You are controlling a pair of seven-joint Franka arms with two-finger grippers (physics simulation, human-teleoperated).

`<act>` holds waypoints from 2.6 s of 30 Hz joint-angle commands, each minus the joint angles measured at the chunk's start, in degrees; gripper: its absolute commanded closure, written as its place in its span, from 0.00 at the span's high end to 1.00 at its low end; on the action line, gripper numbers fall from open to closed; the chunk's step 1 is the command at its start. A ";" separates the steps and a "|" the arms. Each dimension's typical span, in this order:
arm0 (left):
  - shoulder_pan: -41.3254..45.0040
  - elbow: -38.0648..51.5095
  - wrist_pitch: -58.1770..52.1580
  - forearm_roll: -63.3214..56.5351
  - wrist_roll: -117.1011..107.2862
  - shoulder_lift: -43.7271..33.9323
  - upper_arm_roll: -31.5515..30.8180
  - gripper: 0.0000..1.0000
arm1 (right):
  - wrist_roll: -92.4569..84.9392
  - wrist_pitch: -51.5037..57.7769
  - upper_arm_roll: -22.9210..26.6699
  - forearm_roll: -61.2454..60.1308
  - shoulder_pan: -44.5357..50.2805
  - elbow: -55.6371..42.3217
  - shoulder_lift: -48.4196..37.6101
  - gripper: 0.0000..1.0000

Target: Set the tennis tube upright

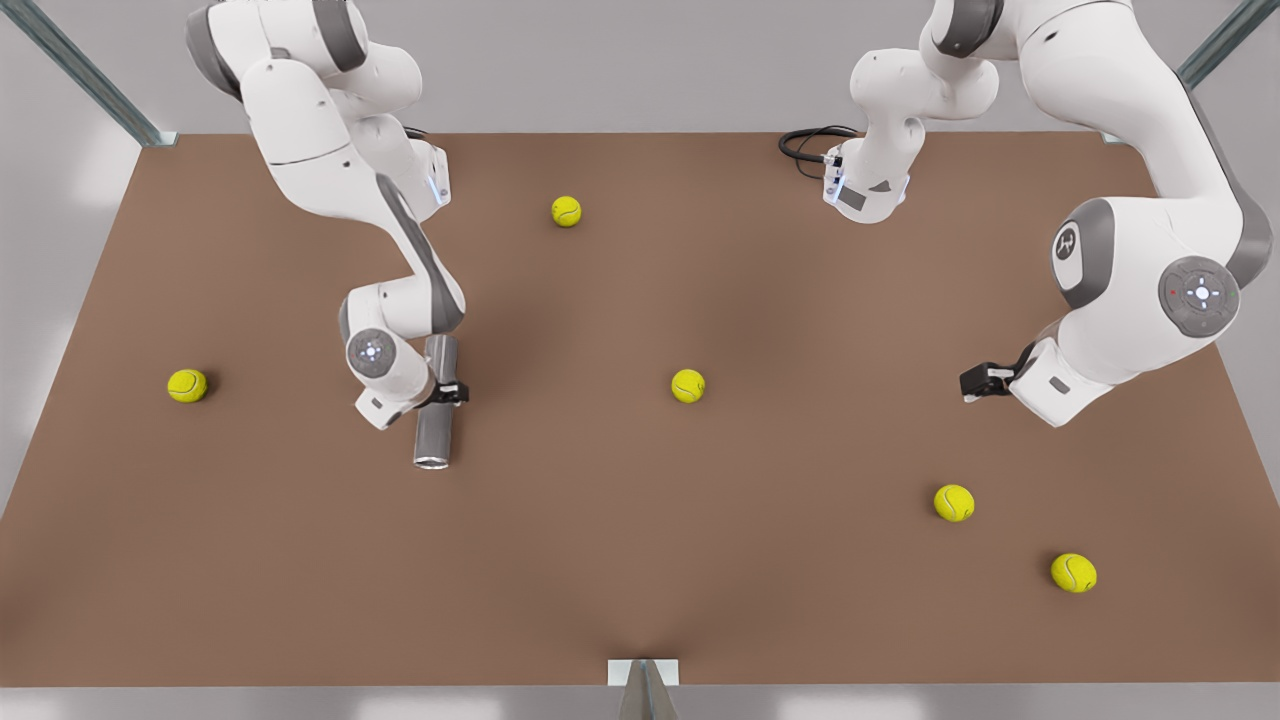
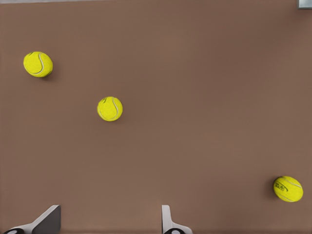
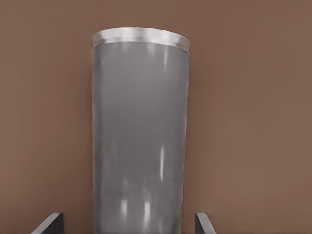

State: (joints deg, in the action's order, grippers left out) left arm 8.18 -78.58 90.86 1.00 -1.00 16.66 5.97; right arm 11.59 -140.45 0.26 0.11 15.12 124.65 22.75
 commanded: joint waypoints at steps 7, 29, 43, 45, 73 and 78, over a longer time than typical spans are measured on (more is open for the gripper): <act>0.00 0.10 -0.07 0.05 -0.06 0.13 0.01 1.00 | 4.76 -0.53 0.00 -0.11 -0.09 0.42 1.69 1.00; 0.00 0.10 -0.42 0.05 -0.14 0.13 0.01 1.00 | 4.50 3.87 0.00 -0.11 -0.44 -1.43 3.36 0.68; 0.17 0.27 -1.21 0.58 -1.46 -0.66 0.01 1.00 | -27.39 18.37 -2.90 9.29 3.86 -25.50 2.12 0.66; 0.26 0.27 -1.22 0.75 -4.01 -0.93 0.01 1.00 | -35.47 18.37 -2.98 11.50 6.59 -28.49 3.71 0.66; 0.35 0.27 -1.04 0.84 -4.98 -0.22 -0.08 1.00 | -42.61 3.69 -2.11 18.26 29.71 -61.89 32.97 0.66; 0.35 0.27 -0.95 0.75 -4.98 -0.13 -0.08 1.00 | -34.35 3.17 -2.19 18.17 31.55 -69.63 38.42 0.67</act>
State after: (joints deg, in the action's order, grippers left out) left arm 8.55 -78.34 89.89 1.85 -5.27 16.57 5.88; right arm -34.76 -136.30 -1.97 18.19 46.32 55.50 60.83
